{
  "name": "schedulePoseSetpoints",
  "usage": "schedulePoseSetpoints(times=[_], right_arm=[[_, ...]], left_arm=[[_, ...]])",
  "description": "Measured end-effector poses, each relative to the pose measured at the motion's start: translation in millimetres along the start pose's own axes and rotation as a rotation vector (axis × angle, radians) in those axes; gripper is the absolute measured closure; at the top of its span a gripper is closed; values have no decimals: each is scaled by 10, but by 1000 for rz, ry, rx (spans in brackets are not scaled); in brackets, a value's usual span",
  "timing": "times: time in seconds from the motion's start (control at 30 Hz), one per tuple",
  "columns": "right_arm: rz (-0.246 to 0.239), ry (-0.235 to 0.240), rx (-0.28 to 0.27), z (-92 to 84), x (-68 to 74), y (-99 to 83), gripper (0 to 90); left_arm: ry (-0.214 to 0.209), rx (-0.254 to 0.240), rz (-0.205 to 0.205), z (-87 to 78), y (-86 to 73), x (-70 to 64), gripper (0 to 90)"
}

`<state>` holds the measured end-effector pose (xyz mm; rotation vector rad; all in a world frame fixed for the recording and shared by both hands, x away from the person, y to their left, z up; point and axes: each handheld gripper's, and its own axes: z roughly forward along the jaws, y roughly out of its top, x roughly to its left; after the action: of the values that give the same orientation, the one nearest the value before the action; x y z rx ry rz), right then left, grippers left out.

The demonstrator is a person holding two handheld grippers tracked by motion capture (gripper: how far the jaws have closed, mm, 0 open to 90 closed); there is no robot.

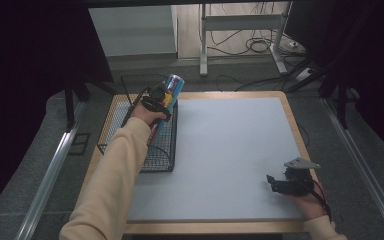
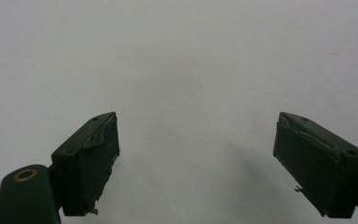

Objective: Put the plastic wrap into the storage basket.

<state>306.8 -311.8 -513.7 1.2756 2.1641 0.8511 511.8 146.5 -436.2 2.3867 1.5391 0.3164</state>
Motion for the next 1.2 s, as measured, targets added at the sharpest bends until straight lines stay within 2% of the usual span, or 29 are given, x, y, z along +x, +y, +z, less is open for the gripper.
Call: schedulePoseSetpoints(times=[0.4,0.6,0.73,0.87,0.93,0.97,1.07,1.2], right_arm=[[-2,1,2,1,5,-1,142],[-3,1,3,2,6,-1,142],[-3,0,1,-1,4,-3,142],[-1,0,2,-1,3,-5,142],[-2,0,1,-2,3,-4,142],[-1,0,2,-1,4,-5,142],[-2,0,3,-1,7,-4,142],[-4,0,2,-5,11,0,142]], left_arm=[[11,8,-15,40,19,32,316],[41,4,18,35,29,-4,302],[28,-54,-2,-49,35,1,268],[21,-54,4,-99,24,-13,194],[22,-75,-2,-133,7,-20,176],[6,-100,-13,-180,-7,-25,149],[-7,-129,-13,-248,-28,-38,147],[-61,-160,-17,-355,-71,-51,142]])
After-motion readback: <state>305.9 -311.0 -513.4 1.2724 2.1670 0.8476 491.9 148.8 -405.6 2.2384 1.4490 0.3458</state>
